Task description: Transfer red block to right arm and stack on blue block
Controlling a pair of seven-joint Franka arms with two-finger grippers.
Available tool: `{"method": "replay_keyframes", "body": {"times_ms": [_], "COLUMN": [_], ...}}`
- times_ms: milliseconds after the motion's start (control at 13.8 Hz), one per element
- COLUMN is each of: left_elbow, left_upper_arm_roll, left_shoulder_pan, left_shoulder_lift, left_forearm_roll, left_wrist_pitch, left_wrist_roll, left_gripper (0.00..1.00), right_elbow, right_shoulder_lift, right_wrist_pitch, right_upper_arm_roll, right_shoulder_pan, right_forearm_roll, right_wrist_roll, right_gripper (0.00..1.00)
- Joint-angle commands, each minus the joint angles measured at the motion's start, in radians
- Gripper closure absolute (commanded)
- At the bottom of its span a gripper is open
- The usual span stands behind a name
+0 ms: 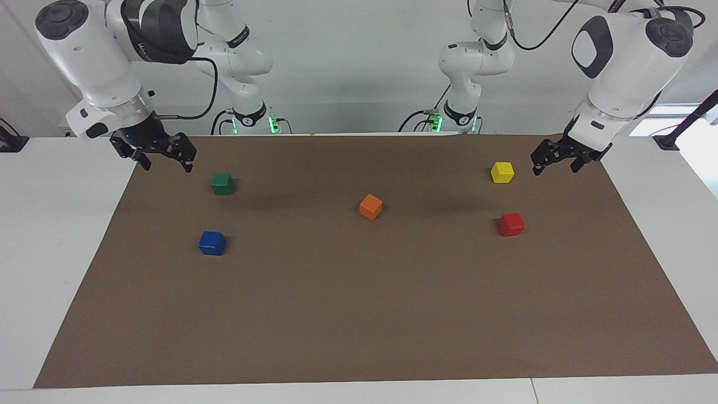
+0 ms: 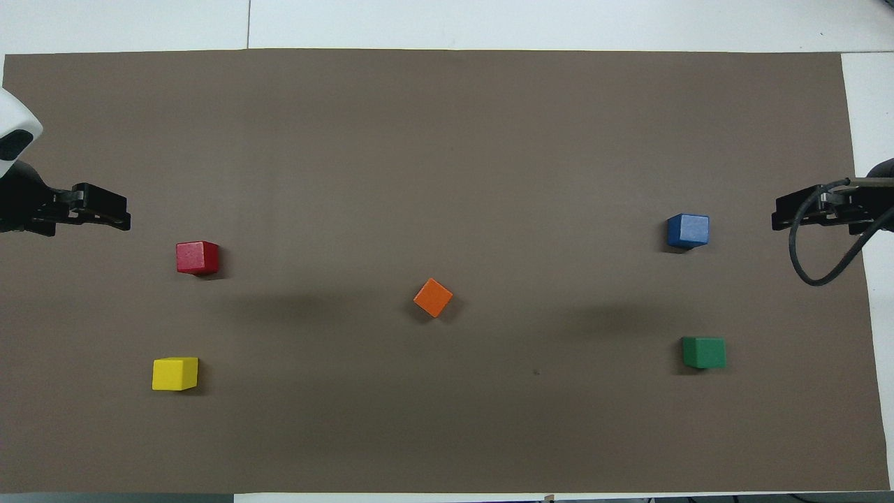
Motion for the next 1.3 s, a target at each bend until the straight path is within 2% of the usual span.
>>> {"method": "replay_keyframes", "body": {"times_ms": [0,580,797,1014,1087,1232], "left_elbow": [-0.102,-0.404,-0.44,-0.489,-0.496,-0.495], "left_upper_arm_roll": [0.005,0.007,0.007,0.007,0.007,0.007], "left_shoulder_pan": [-0.013,0.015,0.012,0.027,0.021,-0.002], "left_shoulder_lift": [-0.02,0.0,0.051,0.054,0.058,0.096], "left_forearm_roll": [0.005,0.009,0.009,0.009,0.009,0.009], "left_wrist_pitch": [0.095,0.463,0.547,0.603,0.623,0.65], "left_wrist_roll": [0.005,0.005,0.0,-0.006,-0.018,-0.035], "left_gripper": [0.0,0.0,0.0,0.0,0.0,0.0], "right_elbow": [-0.029,-0.034,-0.034,-0.049,-0.052,-0.066], "right_shoulder_lift": [-0.024,-0.027,-0.027,-0.03,-0.027,-0.021], "right_wrist_pitch": [0.008,0.006,0.008,0.021,0.021,0.028], "right_upper_arm_roll": [0.007,0.007,0.007,0.012,0.012,0.01], "right_shoulder_pan": [-0.005,-0.005,-0.005,-0.002,-0.002,-0.004], "right_forearm_roll": [-0.018,-0.016,-0.016,-0.004,0.023,0.161], "right_wrist_roll": [-0.005,-0.005,-0.006,-0.042,-0.09,-0.126], "right_gripper": [0.0,0.0,0.0,0.0,0.0,0.0]}}
